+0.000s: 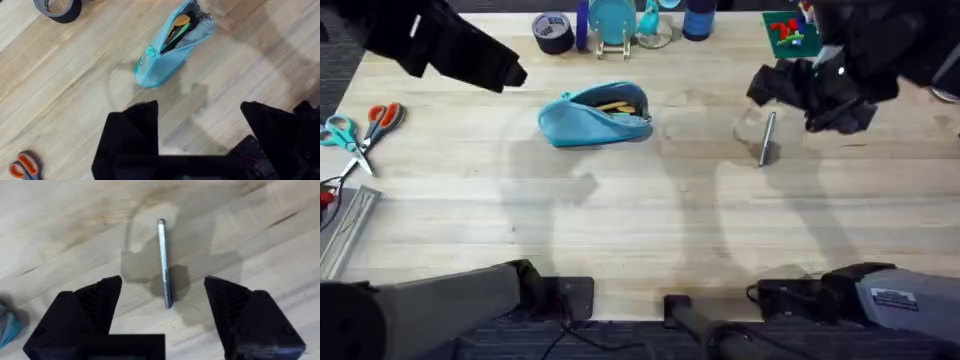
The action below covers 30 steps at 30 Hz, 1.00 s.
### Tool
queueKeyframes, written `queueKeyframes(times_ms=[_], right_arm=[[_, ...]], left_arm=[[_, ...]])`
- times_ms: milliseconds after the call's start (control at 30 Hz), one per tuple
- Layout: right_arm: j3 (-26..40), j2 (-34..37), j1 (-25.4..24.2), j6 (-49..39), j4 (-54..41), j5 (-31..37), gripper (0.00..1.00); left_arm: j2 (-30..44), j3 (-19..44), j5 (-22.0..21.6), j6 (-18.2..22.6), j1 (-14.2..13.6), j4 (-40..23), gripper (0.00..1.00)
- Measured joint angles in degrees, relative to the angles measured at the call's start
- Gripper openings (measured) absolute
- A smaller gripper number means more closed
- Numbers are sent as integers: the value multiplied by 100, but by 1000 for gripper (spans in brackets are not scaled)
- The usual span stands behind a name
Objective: Unzip the bag, pick up the pens from the table one at a time and place them inside, then zip the bag closed.
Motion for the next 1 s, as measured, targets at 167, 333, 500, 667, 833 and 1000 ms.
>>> queueKeyframes(times_ms=[167, 333, 500, 667, 833, 1000], right_arm=[[-372, 146, -187, 131, 278, -33, 995], [-403, 635, -247, 146, 427, -33, 996], [-405, 1170, -247, 146, 544, -67, 996], [-396, 1399, -257, 188, 699, -244, 995], [-367, 1454, -301, 229, 749, -430, 996], [-359, 1464, -306, 249, 751, -465, 991]], left_arm=[[-1, -1, 0, 0, 0, 0, 995], [0, 1, 0, 0, 0, 0, 995], [-1, -1, 0, 0, 0, 0, 995], [-1, -1, 0, 0, 0, 0, 995], [-1, -1, 0, 0, 0, 0, 995], [0, -1, 0, 0, 0, 0, 995]])
